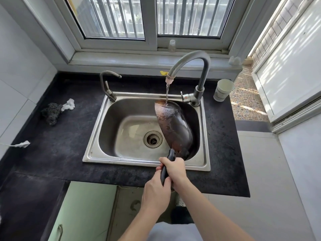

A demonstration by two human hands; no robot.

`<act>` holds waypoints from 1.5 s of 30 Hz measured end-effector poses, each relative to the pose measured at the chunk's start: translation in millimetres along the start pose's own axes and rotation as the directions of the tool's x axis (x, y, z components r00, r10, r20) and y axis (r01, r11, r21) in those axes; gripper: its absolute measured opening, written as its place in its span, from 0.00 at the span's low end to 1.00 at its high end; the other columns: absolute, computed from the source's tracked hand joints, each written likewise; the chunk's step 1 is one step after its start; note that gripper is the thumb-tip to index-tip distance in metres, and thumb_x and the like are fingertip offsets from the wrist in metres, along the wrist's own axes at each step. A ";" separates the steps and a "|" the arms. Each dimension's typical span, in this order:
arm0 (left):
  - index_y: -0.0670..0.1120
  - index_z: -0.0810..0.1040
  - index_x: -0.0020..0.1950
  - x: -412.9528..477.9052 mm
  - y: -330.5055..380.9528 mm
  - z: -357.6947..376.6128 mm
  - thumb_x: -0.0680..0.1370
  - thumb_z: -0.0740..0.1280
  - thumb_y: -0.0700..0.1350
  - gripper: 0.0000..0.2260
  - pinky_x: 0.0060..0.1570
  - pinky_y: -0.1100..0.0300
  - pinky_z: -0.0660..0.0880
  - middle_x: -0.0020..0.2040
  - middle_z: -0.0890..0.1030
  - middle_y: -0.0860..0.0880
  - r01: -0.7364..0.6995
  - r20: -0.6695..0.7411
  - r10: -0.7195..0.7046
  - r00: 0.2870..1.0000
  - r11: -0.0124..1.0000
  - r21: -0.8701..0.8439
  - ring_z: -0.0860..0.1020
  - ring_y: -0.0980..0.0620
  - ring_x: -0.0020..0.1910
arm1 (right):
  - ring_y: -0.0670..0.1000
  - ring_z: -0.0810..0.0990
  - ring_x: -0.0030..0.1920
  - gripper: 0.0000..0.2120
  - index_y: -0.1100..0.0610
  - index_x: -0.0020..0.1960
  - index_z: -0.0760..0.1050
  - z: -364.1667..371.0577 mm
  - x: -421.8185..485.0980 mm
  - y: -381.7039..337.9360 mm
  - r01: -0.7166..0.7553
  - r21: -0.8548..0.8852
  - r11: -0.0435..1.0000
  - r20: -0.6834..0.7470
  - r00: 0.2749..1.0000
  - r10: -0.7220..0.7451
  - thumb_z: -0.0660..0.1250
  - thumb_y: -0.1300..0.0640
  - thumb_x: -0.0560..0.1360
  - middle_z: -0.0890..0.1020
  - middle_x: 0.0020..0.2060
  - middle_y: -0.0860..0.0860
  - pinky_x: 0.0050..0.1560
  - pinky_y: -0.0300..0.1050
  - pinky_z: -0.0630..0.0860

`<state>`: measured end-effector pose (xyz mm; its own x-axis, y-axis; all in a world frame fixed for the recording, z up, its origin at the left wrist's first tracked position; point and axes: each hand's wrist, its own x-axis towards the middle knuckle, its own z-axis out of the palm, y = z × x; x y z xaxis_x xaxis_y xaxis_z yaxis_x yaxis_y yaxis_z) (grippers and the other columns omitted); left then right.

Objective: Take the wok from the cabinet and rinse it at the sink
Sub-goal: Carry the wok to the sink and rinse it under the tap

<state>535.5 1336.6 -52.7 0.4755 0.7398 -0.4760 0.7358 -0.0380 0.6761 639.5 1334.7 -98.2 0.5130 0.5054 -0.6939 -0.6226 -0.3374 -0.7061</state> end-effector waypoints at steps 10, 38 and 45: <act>0.44 0.75 0.59 2.5 20.6 19.1 0.83 0.59 0.52 0.14 0.26 0.57 0.69 0.33 0.75 0.46 0.333 0.296 -0.209 0.932 0.816 -0.473 0.72 0.51 0.25 | 0.51 0.78 0.26 0.11 0.62 0.37 0.72 -23.7 3.9 -4.0 0.023 0.060 0.998 0.051 0.998 -0.026 0.70 0.65 0.77 0.76 0.26 0.53 0.33 0.44 0.80; 0.43 0.74 0.48 6.8 43.1 -24.9 0.82 0.60 0.51 0.12 0.22 0.62 0.71 0.32 0.76 0.47 0.238 0.223 -0.175 0.959 0.923 -0.301 0.73 0.56 0.19 | 0.49 0.75 0.24 0.11 0.61 0.39 0.71 4.9 -8.5 -32.6 -0.084 0.162 0.983 0.077 0.994 0.072 0.70 0.64 0.77 0.75 0.29 0.54 0.27 0.43 0.78; 0.40 0.73 0.57 29.4 77.7 -41.8 0.81 0.63 0.48 0.12 0.21 0.61 0.68 0.34 0.74 0.47 0.321 0.281 -0.221 0.934 0.866 -0.384 0.72 0.53 0.24 | 0.48 0.78 0.25 0.10 0.58 0.37 0.75 10.2 -1.7 -58.3 -0.136 0.248 0.959 0.079 0.990 0.120 0.74 0.60 0.73 0.79 0.27 0.51 0.32 0.46 0.73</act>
<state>586.5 1383.4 9.4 0.4169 0.5101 -0.7524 0.6048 0.4622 0.6485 668.9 1361.5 -54.4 0.3863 0.5225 -0.7601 -0.8137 -0.1951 -0.5477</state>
